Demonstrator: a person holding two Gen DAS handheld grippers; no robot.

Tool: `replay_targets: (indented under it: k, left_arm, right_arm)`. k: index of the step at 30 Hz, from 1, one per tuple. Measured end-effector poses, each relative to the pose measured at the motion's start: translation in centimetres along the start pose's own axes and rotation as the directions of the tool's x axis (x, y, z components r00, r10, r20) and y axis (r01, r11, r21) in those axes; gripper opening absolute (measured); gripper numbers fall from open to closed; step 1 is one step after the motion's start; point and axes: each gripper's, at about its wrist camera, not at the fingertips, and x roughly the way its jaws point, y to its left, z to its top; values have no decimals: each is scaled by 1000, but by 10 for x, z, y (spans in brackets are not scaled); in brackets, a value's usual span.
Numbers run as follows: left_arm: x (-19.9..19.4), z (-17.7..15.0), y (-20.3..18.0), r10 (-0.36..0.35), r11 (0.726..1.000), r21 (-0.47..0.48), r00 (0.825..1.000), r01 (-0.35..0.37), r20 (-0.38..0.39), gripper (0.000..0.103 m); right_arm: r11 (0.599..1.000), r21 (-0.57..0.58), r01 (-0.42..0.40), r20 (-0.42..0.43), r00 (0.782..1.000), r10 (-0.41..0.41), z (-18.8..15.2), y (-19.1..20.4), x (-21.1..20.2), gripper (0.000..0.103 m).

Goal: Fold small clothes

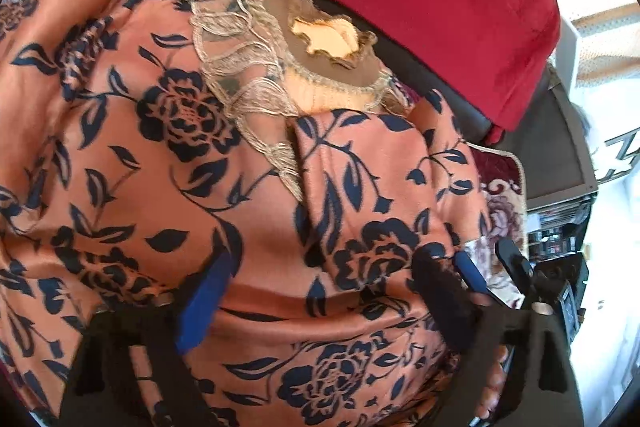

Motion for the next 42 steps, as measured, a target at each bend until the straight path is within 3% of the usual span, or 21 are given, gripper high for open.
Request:
replay_targets:
  k: [2,5,10,17,18,22,26,28,31,40,42]
  left_arm:
    - [7,5,-2,-14,1000,-4,1000,14,-19,70]
    - [11,7,-4,-18,1000,2,1000,18,-24,70]
    - [12,13,-3,-84,996,-24,996,83,-29,71]
    - [10,14,-13,-118,992,35,993,119,-30,70]
    - [12,15,-14,-121,992,36,992,122,-31,67]
    - [19,16,-14,-129,991,34,991,129,-22,28]
    - [6,18,-7,-190,982,24,980,189,62,6]
    - [-10,20,0,-221,975,21,964,220,145,6]
    - [-24,27,7,-208,978,31,960,205,186,6]
    - [-29,27,29,-203,979,4,968,205,150,6]
    - [-21,27,28,-187,982,-17,976,190,115,13]
  right_arm:
    - [1000,30,-8,30,1000,7,4,-7,0,67]
    - [996,92,1,54,999,-6,9,-22,0,67]
    - [987,161,8,61,998,-18,19,-40,-4,67]
    - [982,186,25,82,996,-41,16,-46,2,67]
    - [982,189,25,94,995,-44,17,-43,0,67]
    - [981,193,14,158,986,-46,19,-42,-14,67]
    - [978,211,-5,204,978,-39,22,-45,-22,67]
    - [975,221,-12,220,975,-38,23,-46,-24,68]
    - [966,257,-23,238,971,-40,25,-50,-30,68]
    - [917,390,-88,217,976,2,28,-75,-25,68]
    - [917,390,-85,211,978,0,28,-75,-23,68]
